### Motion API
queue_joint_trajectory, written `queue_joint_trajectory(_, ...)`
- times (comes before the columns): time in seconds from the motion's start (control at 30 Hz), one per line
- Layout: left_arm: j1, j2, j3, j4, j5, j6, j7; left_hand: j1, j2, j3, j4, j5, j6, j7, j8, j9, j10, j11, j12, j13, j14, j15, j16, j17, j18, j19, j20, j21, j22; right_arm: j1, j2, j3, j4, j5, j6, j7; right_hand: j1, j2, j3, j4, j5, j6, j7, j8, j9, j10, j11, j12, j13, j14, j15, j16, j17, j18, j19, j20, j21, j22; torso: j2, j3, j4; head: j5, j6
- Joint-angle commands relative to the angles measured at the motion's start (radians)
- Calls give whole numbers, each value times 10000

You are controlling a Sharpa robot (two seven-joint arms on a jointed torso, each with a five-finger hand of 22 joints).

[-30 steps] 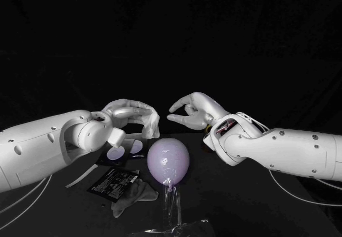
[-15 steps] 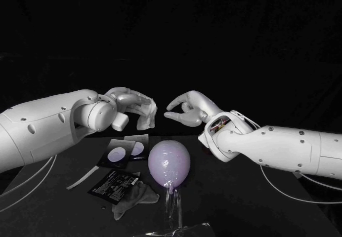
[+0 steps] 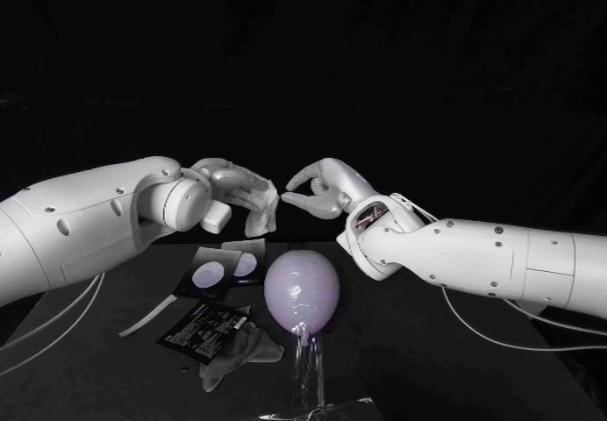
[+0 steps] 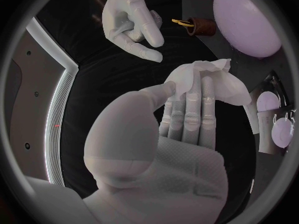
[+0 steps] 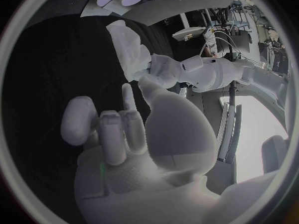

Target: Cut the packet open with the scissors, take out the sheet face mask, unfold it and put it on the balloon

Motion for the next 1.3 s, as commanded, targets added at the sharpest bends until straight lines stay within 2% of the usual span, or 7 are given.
queue_joint_trajectory(0.03, 21, 7, 13, 109, -60, -66, -156, 98, -24, -61, 27, 35, 0, -19, -6, 14, 236, -168, 38, 1, 0, -60, 32, 9, 133, 46, -43, 28, 14, 5, 165, 9, -172, -94, -296, -116, 41, 49, -11, 87, -16, -78, 13, -65, -18, 750, -30, -70, 2142, 1046, -54, 40, 2635, 77, -118, 11, -66, -50, -10, -1, -2, 21, -5)
queue_joint_trajectory(0.63, -3, -45, 3, 370, -20, 91, -26, 97, -28, -72, 36, 35, -2, -19, -14, 18, 246, -169, 40, -4, 9, -61, 35, 16, 131, 45, -45, 29, 14, -12, 809, 9, -884, -186, -243, -322, 66, 88, -2, 114, -17, -104, 19, -80, -24, 739, -23, -87, 2126, 1046, -46, 40, 2635, 82, -137, 17, -91, -78, -13, 5, -3, 62, -17)
queue_joint_trajectory(1.3, -11, -42, 3, 362, -18, 143, 15, 117, -26, -90, 45, 36, 39, -33, -4, 40, 274, -181, 45, -16, 39, -72, 42, 34, 137, 66, -60, 43, 18, -32, 871, 6, -833, -302, 103, -366, 152, 104, -30, 164, -21, 61, -33, 19, 19, 772, -57, -37, 2178, 1046, -62, 40, 2635, 57, -58, 16, -11, 59, -14, 9, -10, 35, -13)
